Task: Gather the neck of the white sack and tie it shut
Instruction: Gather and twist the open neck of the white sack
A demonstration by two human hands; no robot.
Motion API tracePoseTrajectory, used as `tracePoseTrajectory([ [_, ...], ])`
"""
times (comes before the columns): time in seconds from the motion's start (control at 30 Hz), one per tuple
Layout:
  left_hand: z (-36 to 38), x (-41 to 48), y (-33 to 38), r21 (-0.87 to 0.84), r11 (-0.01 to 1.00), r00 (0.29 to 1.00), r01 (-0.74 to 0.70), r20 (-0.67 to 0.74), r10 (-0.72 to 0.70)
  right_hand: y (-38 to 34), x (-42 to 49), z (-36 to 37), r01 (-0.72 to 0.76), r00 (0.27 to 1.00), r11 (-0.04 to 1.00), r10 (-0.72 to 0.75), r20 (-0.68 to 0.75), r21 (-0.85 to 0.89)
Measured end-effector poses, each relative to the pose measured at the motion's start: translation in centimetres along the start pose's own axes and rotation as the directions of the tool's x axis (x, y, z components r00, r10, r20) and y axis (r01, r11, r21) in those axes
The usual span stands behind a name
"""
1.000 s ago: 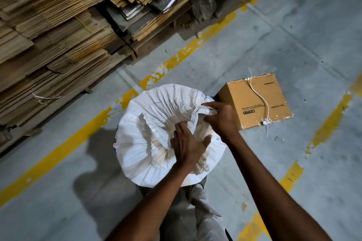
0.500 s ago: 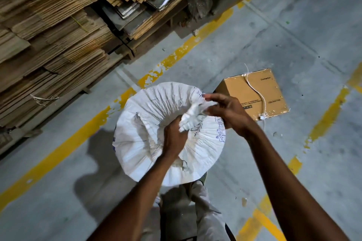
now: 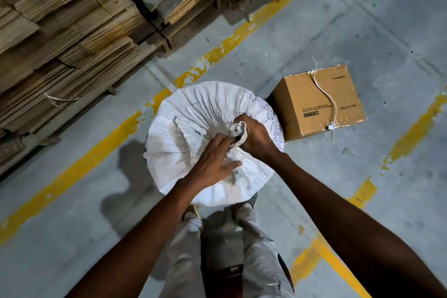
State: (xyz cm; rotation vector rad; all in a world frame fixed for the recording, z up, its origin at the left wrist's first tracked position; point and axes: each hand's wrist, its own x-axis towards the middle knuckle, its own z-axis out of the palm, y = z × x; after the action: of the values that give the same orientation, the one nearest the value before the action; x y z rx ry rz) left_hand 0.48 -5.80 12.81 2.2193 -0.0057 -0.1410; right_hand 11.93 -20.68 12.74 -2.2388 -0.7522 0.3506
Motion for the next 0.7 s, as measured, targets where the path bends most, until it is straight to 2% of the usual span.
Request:
tracePoseTrajectory([
  [0.07,1.0,-1.9,0.2,-0.056,0.996,0.984,0.076,-0.158,-0.084,0.7,-0.3,0.5,-0.102,0.983,0.992,0.112,-0.144,0.075],
  [0.13,1.8,-2.3,1.0,0.019,0.977,0.925,0.21,-0.329,-0.193,0.1,-0.7,1.0,-0.141,0.962,0.984,0.163,-0.218,0.111],
  [0.2,2.6,-1.1,1.7,0.154,0.916,0.873,0.371,-0.394,-0.288,-0.9,-1.3,1.7,-0.085,0.979,0.992,0.1,-0.179,0.09],
  [0.27,2.5,0.3,1.7,0.198,0.835,0.819,0.513,-0.403,-0.408,-0.9,-1.7,2.0,-0.051,0.994,0.995,0.058,-0.087,0.08],
  [0.33,1.3,1.0,0.2,0.243,0.779,0.793,0.579,-0.391,-0.468,0.4,-1.7,1.1,-0.019,0.998,0.999,0.021,-0.051,0.044],
  [0.4,-1.0,1.0,-1.7,0.306,0.77,0.805,0.56,-0.42,-0.419,2.0,-1.6,-0.5,0.039,0.999,0.999,-0.038,-0.007,0.033],
  [0.43,-2.2,0.9,-2.6,0.312,0.798,0.827,0.515,-0.427,-0.367,2.7,-1.7,-1.2,0.067,0.998,0.997,-0.067,0.009,0.03],
  [0.5,-3.7,1.0,-3.4,0.304,0.897,0.907,0.321,-0.371,-0.198,3.5,-1.8,-1.8,0.074,0.997,0.997,-0.074,0.025,0.013],
  [0.53,-4.0,1.2,-3.2,0.311,0.927,0.939,0.21,-0.33,-0.102,3.7,-1.7,-1.6,0.046,0.999,0.999,-0.047,0.014,0.007],
  [0.6,-4.1,2.0,-2.1,0.377,0.925,0.959,0.044,-0.275,0.067,3.2,-1.4,-0.6,-0.029,0.999,0.998,0.03,-0.019,0.049],
  [0.67,-3.6,2.9,-0.6,0.442,0.897,0.95,-0.021,-0.27,0.155,1.6,-0.9,0.9,-0.092,0.996,0.983,0.093,0.001,0.157],
  [0.7,-3.5,3.4,0.0,0.461,0.887,0.947,-0.04,-0.265,0.18,0.7,-0.6,1.3,-0.135,0.991,0.965,0.126,0.054,0.225],
])
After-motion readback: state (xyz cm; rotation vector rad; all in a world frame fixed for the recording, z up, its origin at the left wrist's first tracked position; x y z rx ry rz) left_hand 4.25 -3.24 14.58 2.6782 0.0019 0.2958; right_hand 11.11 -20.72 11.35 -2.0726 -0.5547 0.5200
